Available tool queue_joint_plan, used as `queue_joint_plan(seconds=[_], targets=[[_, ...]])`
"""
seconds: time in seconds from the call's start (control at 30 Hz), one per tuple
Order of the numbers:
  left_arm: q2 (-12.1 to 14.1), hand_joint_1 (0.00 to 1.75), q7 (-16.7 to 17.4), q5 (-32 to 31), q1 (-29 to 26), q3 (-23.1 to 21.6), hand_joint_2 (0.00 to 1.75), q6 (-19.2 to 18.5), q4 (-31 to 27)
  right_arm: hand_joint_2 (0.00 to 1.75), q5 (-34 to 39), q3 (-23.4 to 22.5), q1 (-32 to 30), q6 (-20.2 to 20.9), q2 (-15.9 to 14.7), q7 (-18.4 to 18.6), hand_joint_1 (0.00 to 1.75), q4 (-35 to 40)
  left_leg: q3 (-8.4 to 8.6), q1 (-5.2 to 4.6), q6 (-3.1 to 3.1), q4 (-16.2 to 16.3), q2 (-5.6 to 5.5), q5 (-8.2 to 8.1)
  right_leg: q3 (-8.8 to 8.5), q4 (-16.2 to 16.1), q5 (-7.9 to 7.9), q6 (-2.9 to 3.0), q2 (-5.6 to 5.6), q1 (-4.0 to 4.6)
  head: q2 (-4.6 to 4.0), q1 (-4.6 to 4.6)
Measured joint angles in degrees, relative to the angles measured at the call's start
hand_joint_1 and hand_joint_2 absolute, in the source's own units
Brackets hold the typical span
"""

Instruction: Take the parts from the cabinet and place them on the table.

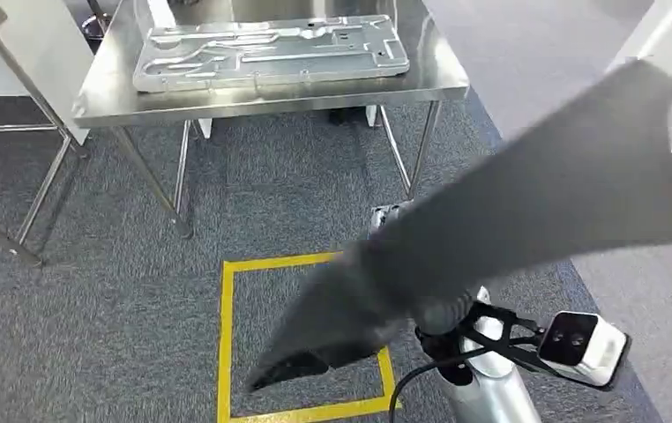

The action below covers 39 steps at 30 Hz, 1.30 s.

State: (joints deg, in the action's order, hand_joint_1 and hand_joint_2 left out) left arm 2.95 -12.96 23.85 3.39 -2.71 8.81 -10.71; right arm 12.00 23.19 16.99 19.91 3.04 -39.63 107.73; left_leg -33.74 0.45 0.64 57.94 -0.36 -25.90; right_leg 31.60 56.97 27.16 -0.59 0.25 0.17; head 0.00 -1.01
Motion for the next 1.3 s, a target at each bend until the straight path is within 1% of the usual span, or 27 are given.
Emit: queue_joint_plan(seconds=[0.07,0.1,0.17,0.2,0.23,0.27,0.3,0.37,0.4,0.5,0.57,0.6,0.67,0.7,0.73,0.77,0.8,0.87,0.9,1.03,1.07,1.1,1.13,1.2,1.23,1.27,1.3], targets=[[-0.1,0.00,0.0,0.0,-0.2,0.1,0.00,0.0,0.0,1.75,-0.1,0.1,0.2,-0.6,0.0,0.0,1.50,-0.1,0.67,0.50,0.72,-0.6,-0.28,0.36,-0.16,0.9,0.86,-0.79,-0.12,-0.17,0.00,0.00],[-0.1,0.00,0.0,-0.1,-0.1,0.1,0.00,0.0,0.0,1.75,0.1,0.1,0.5,-0.6,0.0,0.0,1.50,-0.1,0.77,0.52,1.10,-0.7,-0.20,0.26,1.37,3.9,2.68,-1.06,-0.14,-0.19,0.00,0.00],[-0.1,0.00,0.0,-0.4,-0.1,0.1,0.00,0.0,0.0,1.75,0.9,0.1,0.6,-0.5,0.0,-0.1,1.50,-0.2,0.81,0.46,1.37,-0.7,-0.28,0.10,6.64,13.7,7.00,-1.48,-0.13,-0.46,0.00,0.00],[-0.1,0.00,0.0,-0.4,-0.1,0.1,0.00,0.0,0.0,1.75,1.3,0.1,0.6,-0.5,0.0,-0.1,1.50,-0.4,0.83,0.42,1.42,-0.6,-0.30,-0.02,9.15,18.0,8.20,-1.59,-0.13,-0.50,0.00,0.00],[-0.1,0.00,0.1,-0.4,-0.2,0.1,0.00,0.0,0.0,1.75,1.4,0.1,0.5,-0.5,0.0,-0.1,1.50,-0.5,0.94,0.40,1.39,-0.6,-0.32,-0.10,10.52,19.8,8.09,-1.63,-0.13,-0.54,0.00,0.00],[-0.1,0.00,0.2,-0.5,-0.3,0.1,0.00,0.0,0.0,1.75,1.7,0.1,0.5,-0.5,-0.1,-0.1,1.50,-0.5,1.24,0.39,1.31,-0.6,-0.35,-0.33,10.46,18.3,5.94,-1.57,-0.14,-0.55,0.00,0.00],[-0.1,0.00,0.2,-0.5,-0.2,0.1,0.00,0.0,0.0,1.75,1.7,0.1,0.6,-0.5,-0.1,-0.1,1.50,-0.5,1.66,0.35,1.21,-0.6,-0.43,-0.55,8.58,14.0,2.88,-1.35,-0.14,-0.53,0.00,0.00],[-0.1,0.00,0.2,-0.5,-0.1,0.1,0.00,-0.1,0.0,1.75,1.8,0.1,0.6,-0.5,-0.1,-0.1,1.50,-0.5,2.46,0.26,0.94,-0.7,-0.57,-1.09,3.29,2.4,-3.03,-0.45,-0.10,-0.34,0.00,0.00],[-0.4,0.00,0.2,-0.7,-0.1,0.1,0.00,-0.2,0.0,1.75,1.8,0.1,0.7,-0.5,-0.1,-0.2,1.50,-0.5,2.46,0.16,0.67,-0.6,-0.57,-1.30,2.57,0.7,-2.13,-0.01,-0.09,0.01,0.00,0.00],[-0.3,0.00,0.2,-0.9,-0.1,0.1,0.00,-0.2,0.0,1.75,1.8,0.1,0.7,-0.5,-0.2,-0.2,1.50,-0.5,2.44,0.33,-0.37,-0.8,-0.54,-1.55,2.72,0.4,-2.15,0.56,-0.01,0.38,0.00,0.00],[-0.2,0.00,0.3,-0.9,0.0,0.1,0.00,-0.2,0.0,1.75,1.9,0.1,0.7,-0.5,-0.2,-0.2,1.50,-0.5,2.85,0.27,-0.87,-0.5,-0.47,-2.13,1.71,-0.8,-2.49,1.09,-0.23,-0.39,0.00,0.00],[-0.2,0.00,0.3,-1.0,0.0,0.1,0.00,-0.2,0.0,1.75,1.9,0.1,0.8,-0.5,-0.2,-0.2,1.50,-0.5,1.82,0.18,-1.01,2.1,-0.25,-3.71,1.28,-1.1,-2.31,1.56,-0.34,-0.44,0.00,-0.02],[-0.2,0.00,0.3,-0.9,0.0,0.1,0.00,-0.2,0.0,1.75,1.9,0.1,0.7,-0.5,-0.2,-0.2,1.50,-0.5,-2.87,0.38,-1.49,11.1,-0.09,-7.89,1.08,-1.1,-2.06,1.88,-0.49,-0.35,0.00,0.00],[-0.1,0.00,0.3,-0.9,0.0,0.1,0.00,-0.2,0.0,1.75,1.9,0.1,0.7,-0.5,-0.2,-0.2,1.50,-0.5,-5.27,0.40,-1.70,15.2,-0.08,-9.36,1.08,-1.0,-1.91,1.95,-0.54,-0.32,0.00,-0.02],[-0.1,0.00,0.3,-0.9,-0.1,0.1,0.00,-0.2,0.0,1.75,1.9,0.1,0.7,-0.5,-0.2,-0.2,1.50,-0.5,-6.77,0.40,-1.88,17.5,-0.07,-9.46,1.03,-0.9,-1.81,1.92,-0.53,-0.32,0.00,-0.02],[-0.1,0.00,0.3,-0.9,-0.2,0.1,0.00,-0.2,0.0,1.75,1.9,0.1,0.6,-0.5,-0.2,-0.2,1.50,-0.5,-6.96,0.44,-1.94,17.3,-0.06,-8.56,0.91,-0.9,-1.68,1.87,-0.44,-0.32,0.00,-0.02],[-0.1,0.00,0.4,-0.9,-0.3,0.1,0.00,-0.2,0.0,1.75,1.9,0.1,0.6,-0.5,-0.2,-0.2,1.50,-0.5,-5.46,0.52,-1.90,13.3,-0.01,-5.45,0.58,-0.8,-1.41,1.72,-0.33,-0.34,0.00,-0.02],[0.0,0.00,0.4,-0.9,-0.2,0.1,0.00,-0.2,0.0,1.75,1.9,0.1,0.7,-0.5,-0.2,-0.2,1.50,-0.5,-0.24,0.58,-1.63,1.9,0.19,0.63,-0.08,-0.3,-0.70,1.31,-0.32,-0.37,0.00,0.00],[0.0,0.00,0.4,-0.9,-0.2,0.1,0.00,-0.2,0.0,1.75,1.9,0.1,0.7,-0.5,-0.2,-0.2,1.50,-0.5,0.78,0.43,-1.23,0.1,0.30,-0.36,-0.08,-0.2,-0.45,1.05,-0.35,-0.16,0.00,0.00],[0.0,0.00,0.5,-0.9,-0.1,0.1,0.00,-0.1,0.0,1.75,1.9,0.1,0.7,-0.5,-0.2,-0.2,1.50,-0.5,0.54,0.11,0.15,-0.2,0.03,-0.16,0.06,-0.2,-0.27,-0.10,-0.33,0.01,0.00,-0.02],[0.0,0.00,0.5,-0.9,-0.2,0.1,0.00,-0.1,0.0,1.75,1.9,0.1,0.8,-0.5,-0.2,-0.2,1.50,-0.5,0.93,0.50,0.66,-0.7,0.06,0.13,0.04,0.1,0.11,-0.55,-0.25,-0.12,0.00,0.00],[0.0,0.00,0.5,-0.9,-0.1,0.1,0.00,-0.1,0.0,1.75,1.9,0.1,0.9,-0.5,-0.2,-0.2,1.50,-0.5,1.08,0.50,0.86,-0.8,0.07,0.08,0.67,1.7,1.11,-0.86,-0.27,-0.24,0.00,0.00],[0.0,0.00,0.5,-1.0,0.0,0.1,0.00,-0.1,0.0,1.75,1.9,0.1,0.9,-0.5,-0.2,-0.2,1.50,-0.5,1.08,0.50,1.15,-0.8,0.08,0.00,2.63,5.7,3.27,-1.15,-0.26,-0.35,0.00,0.00],[0.0,0.00,0.5,-1.0,0.0,0.1,0.00,-0.1,0.0,1.75,1.9,0.1,0.8,-0.5,-0.2,-0.2,1.50,-0.5,1.10,0.43,1.36,-0.8,0.08,-0.15,8.08,15.8,7.37,-1.55,-0.27,-0.54,0.00,0.00],[0.0,0.00,0.5,-1.0,-0.1,0.1,0.00,-0.1,0.0,1.75,1.9,0.1,0.7,-0.5,-0.3,-0.2,1.50,-0.5,1.16,0.42,1.37,-0.8,0.07,-0.25,10.12,19.0,7.87,-1.62,-0.27,-0.58,0.00,0.00],[0.0,0.00,0.5,-1.0,-0.1,0.1,0.00,-0.1,0.0,1.75,1.9,0.1,0.7,-0.5,-0.3,-0.2,1.50,-0.5,1.32,0.42,1.35,-0.7,0.03,-0.37,10.78,19.4,6.94,-1.61,-0.27,-0.62,0.00,0.00],[0.0,0.00,0.5,-1.0,-0.1,0.1,0.00,-0.1,0.0,1.75,1.9,0.1,0.7,-0.5,-0.3,-0.2,1.50,-0.5,1.60,0.42,1.26,-0.7,-0.06,-0.54,9.77,16.6,4.56,-1.53,-0.27,-0.62,0.00,0.00]])
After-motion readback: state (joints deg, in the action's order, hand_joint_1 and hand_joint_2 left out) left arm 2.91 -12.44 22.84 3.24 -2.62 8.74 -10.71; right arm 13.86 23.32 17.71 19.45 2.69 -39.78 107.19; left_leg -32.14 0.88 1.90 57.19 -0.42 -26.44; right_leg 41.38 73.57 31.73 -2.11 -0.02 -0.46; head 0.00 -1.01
